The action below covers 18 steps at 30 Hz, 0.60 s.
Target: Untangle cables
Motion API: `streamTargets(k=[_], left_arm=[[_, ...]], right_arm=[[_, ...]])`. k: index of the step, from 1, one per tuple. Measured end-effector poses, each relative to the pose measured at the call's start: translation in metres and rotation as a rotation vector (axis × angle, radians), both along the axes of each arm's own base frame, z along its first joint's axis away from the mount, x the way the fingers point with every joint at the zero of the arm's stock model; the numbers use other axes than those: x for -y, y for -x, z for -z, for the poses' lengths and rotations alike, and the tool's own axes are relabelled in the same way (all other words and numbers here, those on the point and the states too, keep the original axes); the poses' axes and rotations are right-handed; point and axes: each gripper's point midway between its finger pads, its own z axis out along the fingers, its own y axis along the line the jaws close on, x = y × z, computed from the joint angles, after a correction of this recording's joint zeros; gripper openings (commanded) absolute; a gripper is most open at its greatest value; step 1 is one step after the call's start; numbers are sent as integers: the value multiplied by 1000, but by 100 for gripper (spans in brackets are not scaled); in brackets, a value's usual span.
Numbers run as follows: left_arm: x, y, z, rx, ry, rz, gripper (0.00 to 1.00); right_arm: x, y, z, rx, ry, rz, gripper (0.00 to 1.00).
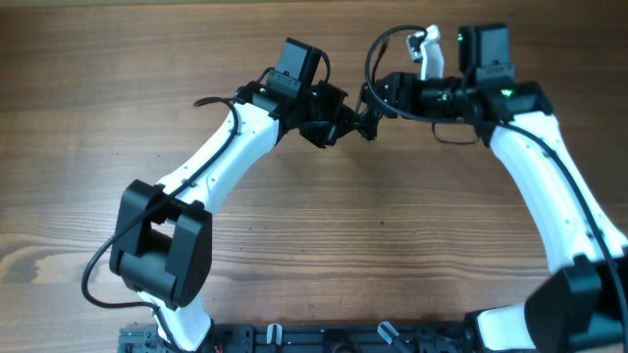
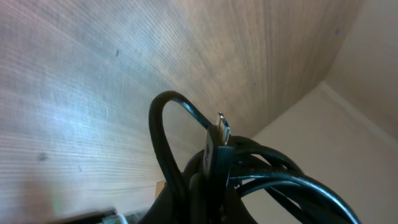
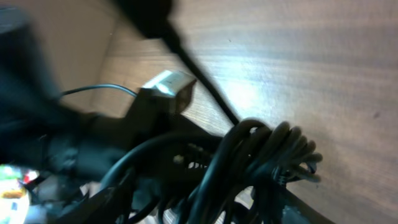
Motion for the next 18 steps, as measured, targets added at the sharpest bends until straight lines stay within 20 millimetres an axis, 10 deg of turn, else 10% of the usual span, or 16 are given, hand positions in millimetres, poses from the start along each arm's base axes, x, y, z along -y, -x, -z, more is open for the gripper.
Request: streamTargets(k=[8,18], left_arm=[[7,11,-5,-136,75,-34,4],[8,14,-8,-192,102,-57,4]], right_arm=[[2,5,-9,87,40,-53,29],[-4,15,-1,89,70,-108,28]])
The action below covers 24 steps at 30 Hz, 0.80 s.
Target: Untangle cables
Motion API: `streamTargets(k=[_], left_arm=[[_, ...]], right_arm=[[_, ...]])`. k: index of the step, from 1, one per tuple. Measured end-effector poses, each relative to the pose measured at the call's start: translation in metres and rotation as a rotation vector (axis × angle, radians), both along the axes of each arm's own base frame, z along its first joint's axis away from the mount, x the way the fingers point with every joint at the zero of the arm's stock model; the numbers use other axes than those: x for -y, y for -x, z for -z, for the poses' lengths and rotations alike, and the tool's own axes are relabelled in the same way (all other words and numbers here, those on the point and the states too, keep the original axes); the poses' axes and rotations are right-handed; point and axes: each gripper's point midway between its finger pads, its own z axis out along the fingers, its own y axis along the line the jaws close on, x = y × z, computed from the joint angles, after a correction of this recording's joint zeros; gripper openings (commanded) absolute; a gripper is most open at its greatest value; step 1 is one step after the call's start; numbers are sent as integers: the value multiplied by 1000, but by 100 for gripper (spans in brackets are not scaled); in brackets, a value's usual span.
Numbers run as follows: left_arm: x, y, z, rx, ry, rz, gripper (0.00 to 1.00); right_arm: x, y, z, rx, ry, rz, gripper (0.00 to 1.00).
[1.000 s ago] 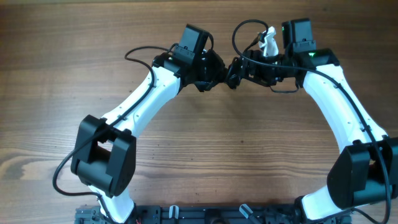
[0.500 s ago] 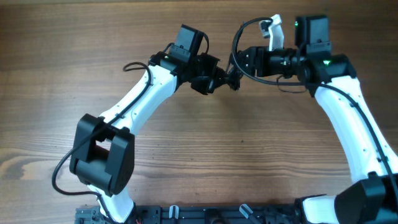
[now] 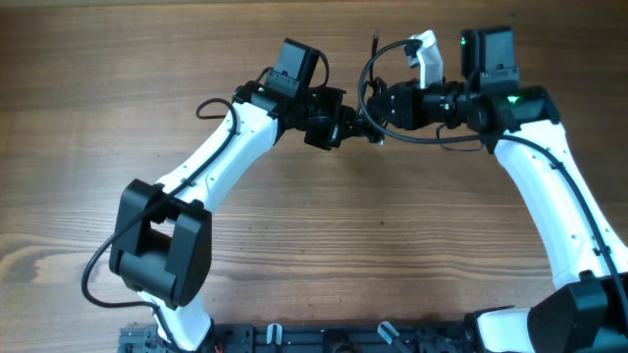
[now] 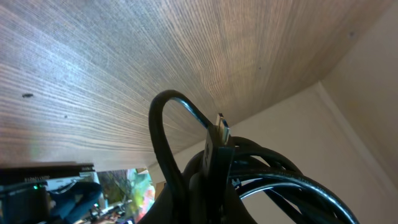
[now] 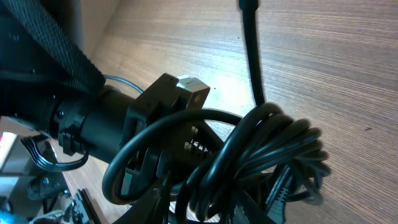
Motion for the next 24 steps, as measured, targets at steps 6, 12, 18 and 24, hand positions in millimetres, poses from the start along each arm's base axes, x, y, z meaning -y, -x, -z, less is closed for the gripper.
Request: streamTargets(k=[6,12,18,24], left_arm=[[0,0,0,-22,1,-18,4],[-3,-2,8,-34,-20,-36,4],[-7,-5,15,-31,-59,-66,4],[-8,-7,22,-11,-105,-84,4]], right_arm=[[-7,6,11,-16,34,-15,18],[-2,3,22,-57,104,73,6],[5,2,31,-99,157,147,4],[16,5,43,-149,226,225,4]])
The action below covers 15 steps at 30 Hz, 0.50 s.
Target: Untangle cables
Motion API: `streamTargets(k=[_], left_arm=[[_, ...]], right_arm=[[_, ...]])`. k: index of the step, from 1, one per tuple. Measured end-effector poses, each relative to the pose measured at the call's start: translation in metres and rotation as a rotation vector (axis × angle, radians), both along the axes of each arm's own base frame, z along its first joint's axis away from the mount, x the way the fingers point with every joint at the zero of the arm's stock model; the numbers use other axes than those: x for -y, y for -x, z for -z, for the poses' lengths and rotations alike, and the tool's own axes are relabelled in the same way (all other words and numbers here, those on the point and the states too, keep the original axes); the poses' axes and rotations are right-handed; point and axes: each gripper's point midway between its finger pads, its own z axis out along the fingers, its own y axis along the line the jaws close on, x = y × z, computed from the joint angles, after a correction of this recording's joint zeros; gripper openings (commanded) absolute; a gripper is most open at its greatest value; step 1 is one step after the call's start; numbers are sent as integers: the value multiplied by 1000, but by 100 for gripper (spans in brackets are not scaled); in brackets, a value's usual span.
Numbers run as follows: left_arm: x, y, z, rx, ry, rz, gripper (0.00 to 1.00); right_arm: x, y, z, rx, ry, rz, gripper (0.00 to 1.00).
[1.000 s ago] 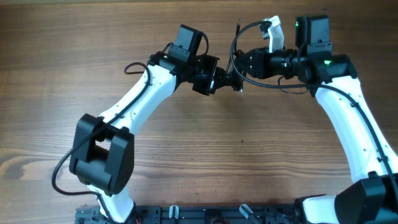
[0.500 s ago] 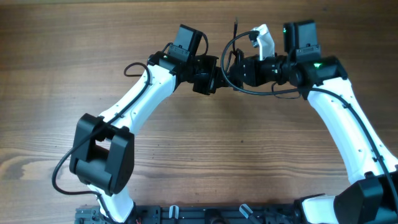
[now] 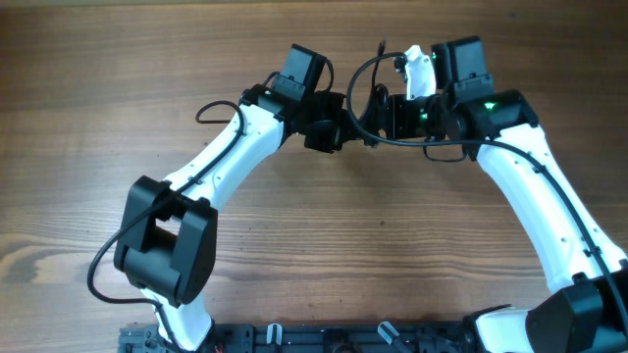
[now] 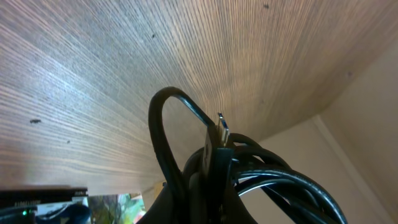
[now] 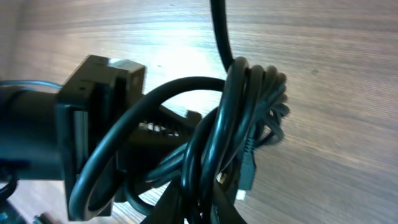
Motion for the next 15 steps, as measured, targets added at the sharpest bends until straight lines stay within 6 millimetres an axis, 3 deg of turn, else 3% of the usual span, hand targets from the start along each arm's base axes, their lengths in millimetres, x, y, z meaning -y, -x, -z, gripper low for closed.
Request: streamTargets(k=[15], left_arm=[[-6,4,10,-8,-77,-23,4]], right_arm=[[28,8,11,-78,157,137,4]])
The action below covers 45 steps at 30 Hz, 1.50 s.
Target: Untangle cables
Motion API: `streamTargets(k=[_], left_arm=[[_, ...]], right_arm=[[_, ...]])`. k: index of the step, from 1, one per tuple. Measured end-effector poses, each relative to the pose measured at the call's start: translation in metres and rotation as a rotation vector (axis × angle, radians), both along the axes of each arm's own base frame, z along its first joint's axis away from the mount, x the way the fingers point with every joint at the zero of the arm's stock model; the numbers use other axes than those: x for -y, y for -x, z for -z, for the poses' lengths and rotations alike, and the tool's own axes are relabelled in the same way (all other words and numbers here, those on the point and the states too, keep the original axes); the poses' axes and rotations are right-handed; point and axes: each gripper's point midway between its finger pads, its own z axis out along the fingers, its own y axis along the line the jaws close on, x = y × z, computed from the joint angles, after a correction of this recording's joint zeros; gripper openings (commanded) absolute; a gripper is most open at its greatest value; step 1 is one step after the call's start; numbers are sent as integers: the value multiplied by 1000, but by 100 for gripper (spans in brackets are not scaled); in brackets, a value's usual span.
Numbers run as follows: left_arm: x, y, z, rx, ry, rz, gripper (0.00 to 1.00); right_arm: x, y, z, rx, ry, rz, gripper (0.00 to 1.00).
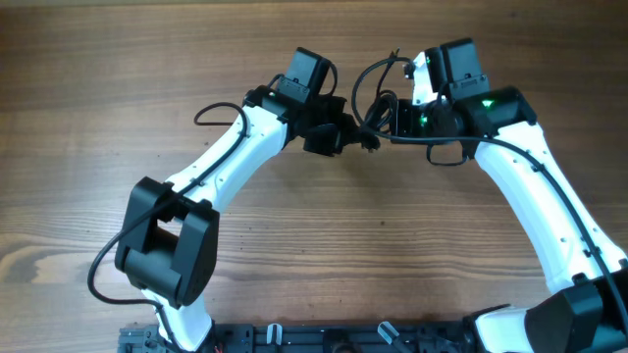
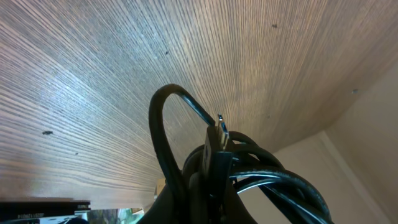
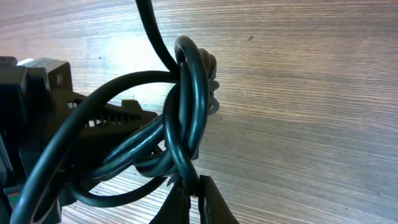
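Note:
A tangled bundle of black cables [image 1: 371, 110] hangs above the table between my two grippers. My left gripper [image 1: 339, 129] is shut on the bundle's left side; in its wrist view a black loop [image 2: 163, 134] and a metal plug tip [image 2: 222, 129] stick up above it. My right gripper [image 1: 390, 123] is shut on a strand of the same bundle [image 3: 186, 124], its fingers [image 3: 211, 199] pinching one black strand at the bottom edge. A loop of cable [image 1: 378, 71] arches above the bundle.
The wooden table [image 1: 147, 59] lies under both arms. The left arm's own thin black wire [image 1: 211, 106] loops beside its forearm. A black rail with fittings [image 1: 294, 338] runs along the near edge.
Both grippers still hold the bundle. The right wrist has turned a little, so its view shows the coil more from the side and the loose plug end has gone out of sight.
Both grippers were shut on the black bundle, held between them above the table's far middle. The right arm then shifted left and turned at each moment, while the left gripper kept its hold almost unchanged. The bundle is still knotted between them.

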Motion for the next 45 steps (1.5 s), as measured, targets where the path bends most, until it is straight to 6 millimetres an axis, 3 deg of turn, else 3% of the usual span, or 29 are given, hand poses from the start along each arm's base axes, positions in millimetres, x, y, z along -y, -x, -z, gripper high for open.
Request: streamTargets(k=[7,11,13,15,18,20,25,29,36,38,40,45], left_arm=[[5,-3,-10,25,22,12,4],[6,-5,-24,59,32,26,6],[0,-5,-26,68,0,21,6],[-19,1,-8,19,-79,-6,8],[-40,6,15,-30,-175,-37,27],[-46,7,20,-37,-209,-39,38],[-51,5,21,18,-247,18,40],[-45,-3,17,87,-231,68,57],[-34,-12,8,174,-183,127,72],[-34,-13,8,209,-192,172,69],[-33,-15,7,262,-203,231,59],[-35,-18,8,392,-264,386,53]], right_arm=[[2,-6,-20,3,10,24,4],[1,-9,-41,19,6,30,4],[8,-15,-61,57,16,60,4],[28,-33,-96,151,16,136,4],[54,-40,-125,214,16,220,4],[61,-39,-134,229,6,240,4],[50,-36,-133,205,-48,192,5],[36,-32,-124,155,-97,123,16],[23,-33,-77,-14,-111,52,34],[21,-35,-66,-43,-108,35,41],[20,-37,-60,-52,-105,19,47],[24,-43,-59,-37,-104,20,51]])
